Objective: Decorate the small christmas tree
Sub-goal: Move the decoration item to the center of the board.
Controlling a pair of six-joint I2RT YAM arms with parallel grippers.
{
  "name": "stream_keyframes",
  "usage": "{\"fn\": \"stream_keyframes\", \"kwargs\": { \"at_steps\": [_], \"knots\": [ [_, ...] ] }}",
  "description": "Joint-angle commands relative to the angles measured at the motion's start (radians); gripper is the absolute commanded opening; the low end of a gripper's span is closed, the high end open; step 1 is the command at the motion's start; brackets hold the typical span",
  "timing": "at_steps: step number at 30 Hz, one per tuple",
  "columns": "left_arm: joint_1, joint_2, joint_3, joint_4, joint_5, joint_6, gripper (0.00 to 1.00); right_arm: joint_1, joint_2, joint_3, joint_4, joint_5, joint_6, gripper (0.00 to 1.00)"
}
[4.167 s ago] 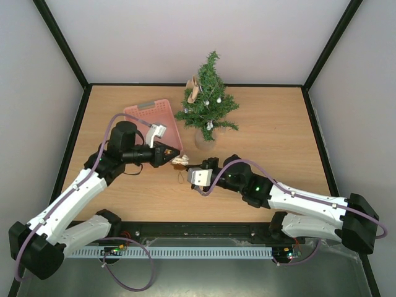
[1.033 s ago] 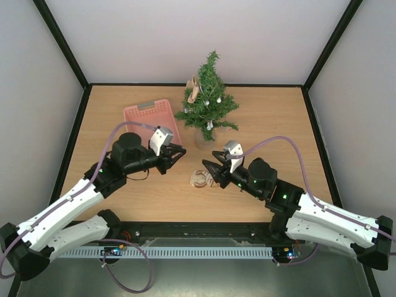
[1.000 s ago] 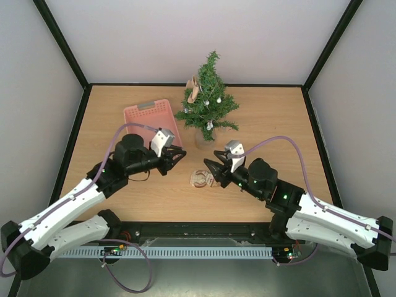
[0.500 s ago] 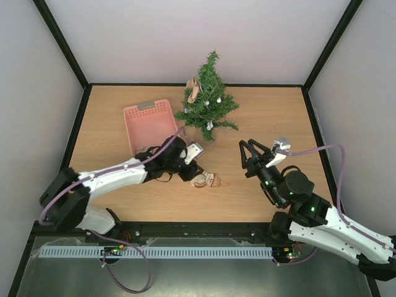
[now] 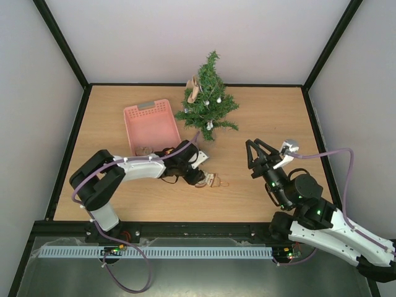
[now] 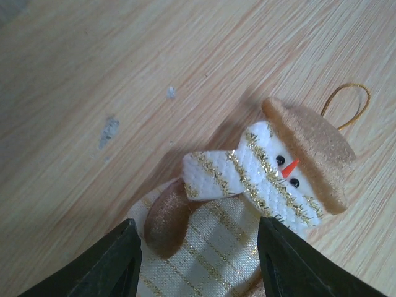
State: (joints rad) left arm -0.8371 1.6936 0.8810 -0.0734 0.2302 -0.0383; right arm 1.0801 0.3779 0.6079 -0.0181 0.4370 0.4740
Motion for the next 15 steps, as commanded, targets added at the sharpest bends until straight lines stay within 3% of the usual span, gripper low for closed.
{"fn": "stream_keyframes", "kwargs": {
  "at_steps": [1,12,15],
  "knots": [
    [-0.027,0.011,0.012,-0.015,0.007,-0.036,0.54,0.003,-0.031,-0.005,-0.002,0.019,-0.01,0.39],
    [-0.177,-0.074,-0.04,0.036,0.131,-0.294,0.55,0.003,-0.022,-0.012,0.002,0.028,-0.027,0.39],
    [-0.183,-0.109,-0.04,0.047,0.124,-0.289,0.55,0.003,-0.014,-0.014,0.002,0.026,-0.033,0.39]
  ]
}}
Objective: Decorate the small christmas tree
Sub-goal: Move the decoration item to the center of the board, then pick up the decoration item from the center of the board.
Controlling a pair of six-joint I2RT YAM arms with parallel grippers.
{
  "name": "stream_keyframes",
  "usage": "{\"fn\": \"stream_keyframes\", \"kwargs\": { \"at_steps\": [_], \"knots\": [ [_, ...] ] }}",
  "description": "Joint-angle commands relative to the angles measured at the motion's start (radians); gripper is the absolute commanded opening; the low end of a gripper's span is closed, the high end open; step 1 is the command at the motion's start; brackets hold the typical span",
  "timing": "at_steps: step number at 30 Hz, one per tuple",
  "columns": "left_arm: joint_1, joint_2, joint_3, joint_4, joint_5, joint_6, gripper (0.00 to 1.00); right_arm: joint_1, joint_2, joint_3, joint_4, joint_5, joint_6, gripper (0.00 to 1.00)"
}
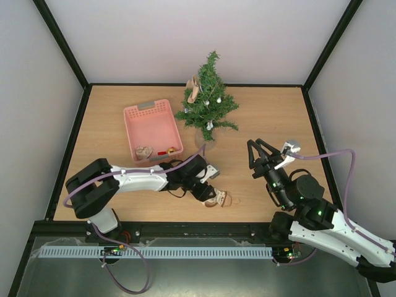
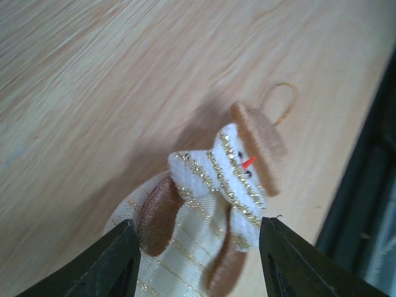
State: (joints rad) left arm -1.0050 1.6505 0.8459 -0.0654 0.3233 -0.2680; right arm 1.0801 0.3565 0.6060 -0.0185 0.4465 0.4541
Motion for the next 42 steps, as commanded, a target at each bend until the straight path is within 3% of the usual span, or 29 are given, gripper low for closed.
{"fn": "stream_keyframes", "kwargs": {
  "at_steps": [1,7,10,24,33,38,42],
  "knots": [
    [-0.014,-0.071,-0.001,0.031,0.011,-0.028,0.54,0.004,0.01,-0.012,0.002,0.016,-0.014,0.39],
    [-0.015,-0.027,0.032,-0.039,-0.013,0.325,0.54,0.003,0.009,-0.019,0.016,0.003,-0.013,0.39],
    [-0.015,0.009,0.066,-0.079,-0.039,0.426,0.54,0.003,0.002,-0.017,0.009,0.006,-0.016,0.39],
    [-0.013,0.112,0.107,-0.008,-0.03,0.553,0.53,0.003,-0.025,-0.029,0.007,0.009,-0.014,0.39],
    [-0.014,0.146,0.081,-0.004,-0.048,0.563,0.36,0.003,-0.04,-0.034,0.002,0.015,-0.018,0.39],
    [-0.012,0.136,0.065,-0.01,-0.057,0.541,0.1,0.003,-0.037,-0.034,0.003,0.014,-0.02,0.4],
    [-0.009,0.079,0.059,-0.046,-0.098,0.49,0.03,0.003,-0.032,-0.034,0.002,0.019,0.001,0.4]
  ]
}}
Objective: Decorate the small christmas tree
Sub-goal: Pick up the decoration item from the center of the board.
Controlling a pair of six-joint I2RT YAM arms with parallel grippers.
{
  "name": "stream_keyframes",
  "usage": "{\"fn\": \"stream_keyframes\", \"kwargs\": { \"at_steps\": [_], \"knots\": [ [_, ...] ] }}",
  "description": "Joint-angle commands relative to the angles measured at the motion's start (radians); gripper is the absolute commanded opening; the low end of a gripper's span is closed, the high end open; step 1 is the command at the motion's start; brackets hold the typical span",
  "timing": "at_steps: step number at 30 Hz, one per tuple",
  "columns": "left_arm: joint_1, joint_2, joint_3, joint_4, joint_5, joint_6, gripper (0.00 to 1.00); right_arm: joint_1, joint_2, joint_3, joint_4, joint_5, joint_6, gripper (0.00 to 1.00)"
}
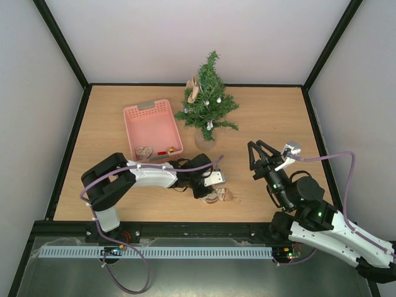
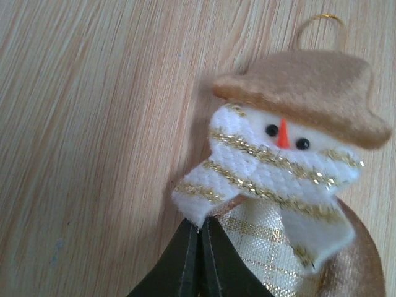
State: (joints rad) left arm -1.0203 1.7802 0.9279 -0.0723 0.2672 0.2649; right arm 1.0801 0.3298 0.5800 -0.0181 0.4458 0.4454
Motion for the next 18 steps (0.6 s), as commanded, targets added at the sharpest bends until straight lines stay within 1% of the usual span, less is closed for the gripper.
{"fn": "stream_keyframes", "kwargs": {
  "at_steps": [1,6,12,18],
  "knots": [
    [0.007,-0.073,-0.028,-0.046,-0.056,-0.062,0.03,0.004,-0.002,-0.009,0.0,0.021,0.015,0.4],
    [0.028,-0.243,-0.083,-0.032,-0.103,-0.185,0.02,0.003,0.014,-0.006,-0.004,0.029,0.038,0.4],
    [0.052,-0.482,-0.152,0.038,-0.162,-0.319,0.02,0.003,0.05,-0.014,0.027,0.005,0.085,0.4],
    [0.061,-0.675,-0.151,0.086,-0.324,-0.405,0.02,0.003,0.099,-0.04,0.106,-0.064,0.146,0.4]
  ]
}}
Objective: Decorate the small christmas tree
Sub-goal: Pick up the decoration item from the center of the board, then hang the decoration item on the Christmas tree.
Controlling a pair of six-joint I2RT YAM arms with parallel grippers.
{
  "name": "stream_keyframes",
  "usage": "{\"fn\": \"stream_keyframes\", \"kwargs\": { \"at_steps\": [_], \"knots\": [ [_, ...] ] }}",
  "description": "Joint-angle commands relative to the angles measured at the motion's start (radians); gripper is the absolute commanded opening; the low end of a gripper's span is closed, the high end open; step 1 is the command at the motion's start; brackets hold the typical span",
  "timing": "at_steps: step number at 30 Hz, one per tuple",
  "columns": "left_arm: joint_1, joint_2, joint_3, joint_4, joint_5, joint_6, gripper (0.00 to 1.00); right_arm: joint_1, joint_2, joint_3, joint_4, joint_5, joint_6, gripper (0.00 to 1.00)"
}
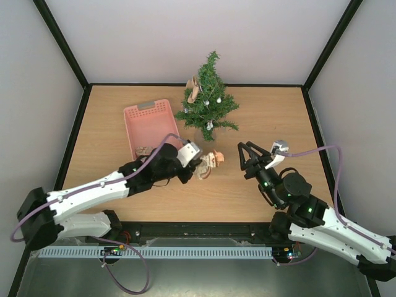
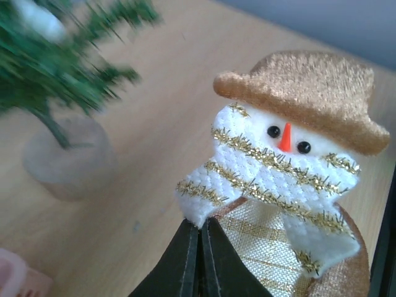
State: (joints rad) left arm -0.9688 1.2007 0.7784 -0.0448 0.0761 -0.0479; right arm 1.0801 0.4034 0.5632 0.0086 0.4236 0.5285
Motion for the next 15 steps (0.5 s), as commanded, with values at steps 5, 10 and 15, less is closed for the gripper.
{"fn": "stream_keyframes", "kwargs": {
  "at_steps": [5,10,15],
  "knots": [
    [0.018,-0.197,0.021,0.116,-0.246,-0.175,0.02,0.003,0.073,-0.083,0.268,-0.141,0.175,0.4],
    [0.019,-0.224,0.046,0.154,-0.274,-0.208,0.02,0.003,0.198,-0.099,0.461,-0.281,0.243,0.44],
    [0.018,-0.224,0.05,0.164,-0.281,-0.212,0.02,0.003,0.353,-0.024,0.525,-0.353,0.249,0.49]
  ]
}}
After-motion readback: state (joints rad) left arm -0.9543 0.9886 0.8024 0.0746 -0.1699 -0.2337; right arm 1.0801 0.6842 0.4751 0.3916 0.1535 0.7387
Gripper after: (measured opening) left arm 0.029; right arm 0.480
